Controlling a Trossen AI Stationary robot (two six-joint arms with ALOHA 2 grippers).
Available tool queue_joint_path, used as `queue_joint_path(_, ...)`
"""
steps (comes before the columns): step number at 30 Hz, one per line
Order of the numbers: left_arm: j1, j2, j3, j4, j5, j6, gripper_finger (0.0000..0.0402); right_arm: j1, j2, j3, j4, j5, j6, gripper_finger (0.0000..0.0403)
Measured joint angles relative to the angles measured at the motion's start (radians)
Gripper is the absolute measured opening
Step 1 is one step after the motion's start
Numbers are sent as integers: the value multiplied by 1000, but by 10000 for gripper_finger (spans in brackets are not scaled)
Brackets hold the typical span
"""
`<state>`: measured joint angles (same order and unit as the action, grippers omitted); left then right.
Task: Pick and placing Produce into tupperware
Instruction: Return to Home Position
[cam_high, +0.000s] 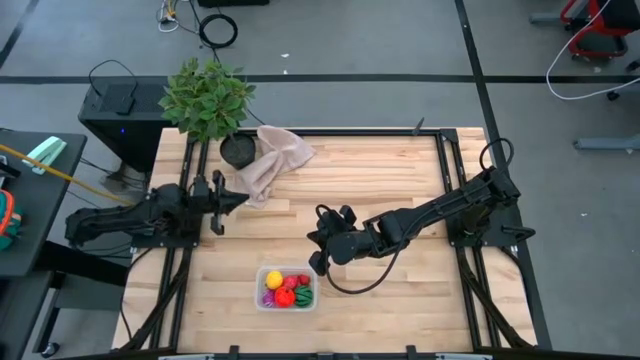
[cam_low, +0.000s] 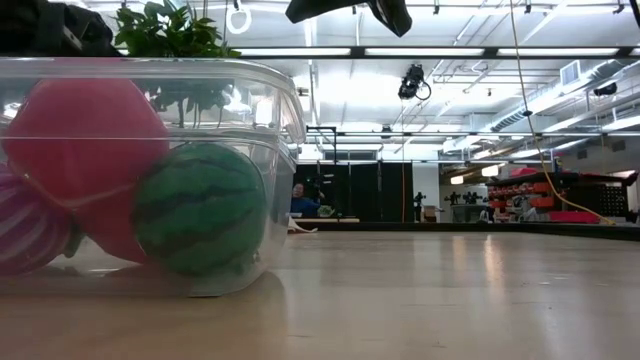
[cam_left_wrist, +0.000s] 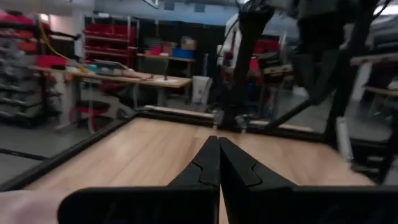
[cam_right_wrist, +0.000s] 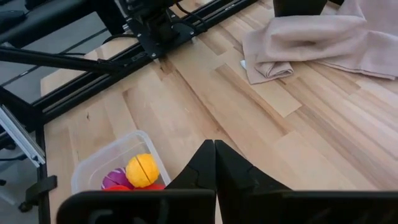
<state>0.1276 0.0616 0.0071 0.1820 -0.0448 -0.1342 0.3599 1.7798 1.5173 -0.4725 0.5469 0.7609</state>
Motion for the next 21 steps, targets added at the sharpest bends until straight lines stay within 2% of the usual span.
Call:
queue_joint_path(4, 0, -11, 0, 67, -83, 11, 3, 0, 0, 0, 0, 1, 7, 2)
queue_joint_path(11, 0, -51, 0, 476, -239, 130, 3, 0, 0, 0, -3, 3, 20, 2)
queue_joint_path(16, 0, -59, -1, 674, -273, 209, 2, -5, 0, 0, -6, 3, 18, 3)
queue_joint_path(21, 0, -57, -1, 765, -305, 249, 2, -9, 0, 0, -7, 3, 18, 2)
